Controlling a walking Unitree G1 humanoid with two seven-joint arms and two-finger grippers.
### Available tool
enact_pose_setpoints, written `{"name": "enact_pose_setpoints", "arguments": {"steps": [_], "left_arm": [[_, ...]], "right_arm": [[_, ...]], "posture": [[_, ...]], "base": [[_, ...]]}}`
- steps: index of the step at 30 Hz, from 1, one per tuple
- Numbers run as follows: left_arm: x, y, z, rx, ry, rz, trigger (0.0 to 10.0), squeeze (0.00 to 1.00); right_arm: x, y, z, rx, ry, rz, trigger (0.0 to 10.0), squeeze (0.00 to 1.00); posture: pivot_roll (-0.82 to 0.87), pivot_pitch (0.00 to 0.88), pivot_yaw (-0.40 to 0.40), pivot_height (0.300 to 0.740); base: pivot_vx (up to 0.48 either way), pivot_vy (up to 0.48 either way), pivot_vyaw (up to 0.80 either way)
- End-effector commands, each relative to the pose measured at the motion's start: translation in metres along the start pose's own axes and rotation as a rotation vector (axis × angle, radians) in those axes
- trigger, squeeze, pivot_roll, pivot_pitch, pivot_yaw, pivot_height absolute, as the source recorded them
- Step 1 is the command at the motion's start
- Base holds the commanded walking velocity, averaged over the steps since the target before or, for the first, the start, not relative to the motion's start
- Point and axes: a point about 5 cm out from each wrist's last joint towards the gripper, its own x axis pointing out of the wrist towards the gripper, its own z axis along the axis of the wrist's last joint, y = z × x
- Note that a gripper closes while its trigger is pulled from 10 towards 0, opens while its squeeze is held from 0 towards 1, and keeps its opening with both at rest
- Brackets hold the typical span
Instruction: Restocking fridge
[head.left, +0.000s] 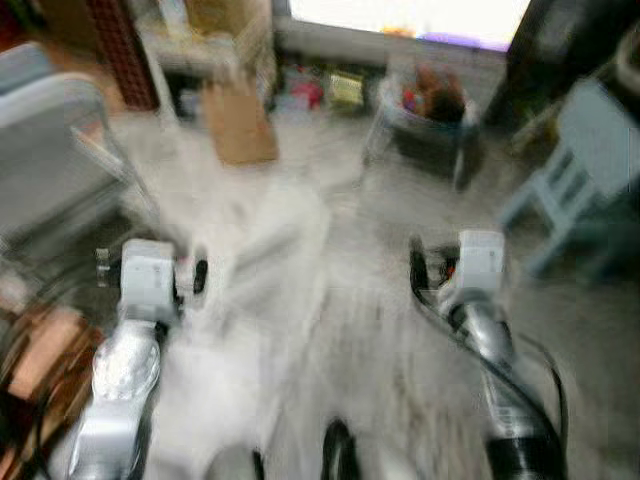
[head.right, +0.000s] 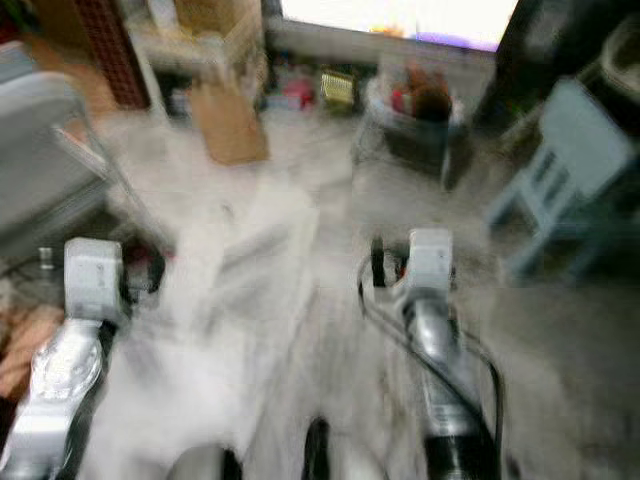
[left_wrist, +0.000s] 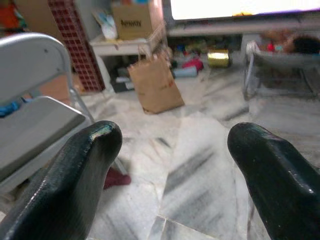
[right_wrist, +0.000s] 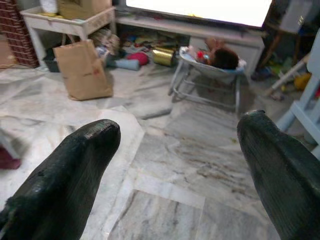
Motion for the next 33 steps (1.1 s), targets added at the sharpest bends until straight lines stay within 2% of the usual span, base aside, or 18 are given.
{"name": "enact_pose_setpoints", "arguments": {"steps": [1, 11, 16, 25, 29, 33], "left_arm": [[-0.002, -0.001, -0.002, -0.006, 0.011, 0.013, 10.0, 0.0], [-0.006, -0.003, -0.008, -0.008, 0.026, 0.02, 10.0, 0.0], [-0.007, -0.005, -0.008, 0.002, 0.023, 0.005, 10.0, 0.0], [-0.004, 0.0, -0.008, 0.017, 0.025, 0.007, 10.0, 0.0], [0.0, 0.0, -0.001, 0.023, -0.021, 0.003, 10.0, 0.0], [-0.002, 0.005, -0.002, 0.042, -0.01, 0.03, 10.0, 0.0]], "right_arm": [[0.001, -0.002, 0.0, -0.003, 0.007, 0.004, 10.0, 0.0], [-0.002, -0.004, -0.003, 0.003, 0.019, -0.007, 10.0, 0.0], [0.004, -0.003, 0.0, -0.002, 0.009, 0.001, 10.0, 0.0], [0.007, -0.008, -0.001, -0.002, 0.016, -0.025, 10.0, 0.0], [0.009, -0.008, 0.0, 0.001, 0.013, -0.027, 10.0, 0.0], [0.01, -0.006, 0.004, 0.001, 0.002, -0.022, 10.0, 0.0]], "posture": [[0.12, 0.111, -0.064, 0.74], [0.12, 0.112, -0.062, 0.74], [0.13, 0.11, -0.062, 0.74], [0.13, 0.111, -0.054, 0.74], [0.14, 0.123, -0.05, 0.74], [0.15, 0.137, -0.037, 0.74]], "base": [[-0.319, 0.285, 0.0], [-0.282, 0.389, 0.0], [-0.265, 0.404, 0.0], [-0.25, 0.413, 0.0], [0.0, 0.442, 0.0], [0.0, 0.472, 0.0]]}}
